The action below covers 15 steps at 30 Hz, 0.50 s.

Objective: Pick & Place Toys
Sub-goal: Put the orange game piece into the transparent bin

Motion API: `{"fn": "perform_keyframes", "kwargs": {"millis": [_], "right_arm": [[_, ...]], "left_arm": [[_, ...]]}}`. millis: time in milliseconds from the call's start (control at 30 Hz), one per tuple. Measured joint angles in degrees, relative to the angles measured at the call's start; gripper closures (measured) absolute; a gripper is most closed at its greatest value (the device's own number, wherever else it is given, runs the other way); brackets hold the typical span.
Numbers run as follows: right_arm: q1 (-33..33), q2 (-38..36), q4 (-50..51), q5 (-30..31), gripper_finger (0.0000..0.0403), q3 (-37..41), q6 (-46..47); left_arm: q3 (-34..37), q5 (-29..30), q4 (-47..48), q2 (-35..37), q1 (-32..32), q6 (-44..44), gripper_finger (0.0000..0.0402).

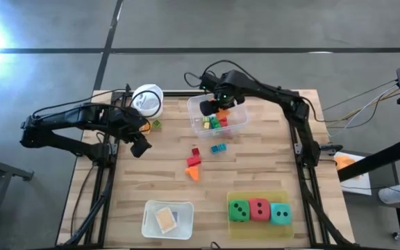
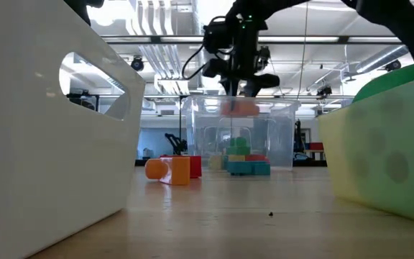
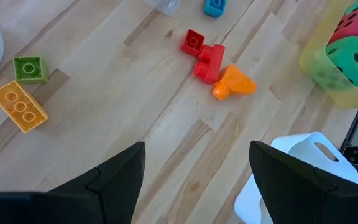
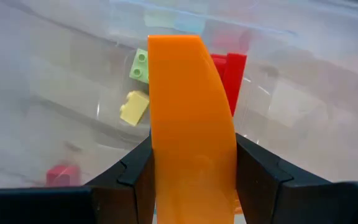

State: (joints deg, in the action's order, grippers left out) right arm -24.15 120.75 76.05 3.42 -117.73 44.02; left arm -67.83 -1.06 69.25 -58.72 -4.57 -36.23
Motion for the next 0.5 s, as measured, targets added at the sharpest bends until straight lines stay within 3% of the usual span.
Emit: {"fn": "perform_keyframes", "kwargs": {"millis": [500], "right_arm": [[0.5, 3.1, 0.1, 1.9, 0.0246, 1.1, -1.7]], "left_arm": [[2.4, 0.0, 0.2, 0.0, 0.0, -0.3, 0.0110]]}}
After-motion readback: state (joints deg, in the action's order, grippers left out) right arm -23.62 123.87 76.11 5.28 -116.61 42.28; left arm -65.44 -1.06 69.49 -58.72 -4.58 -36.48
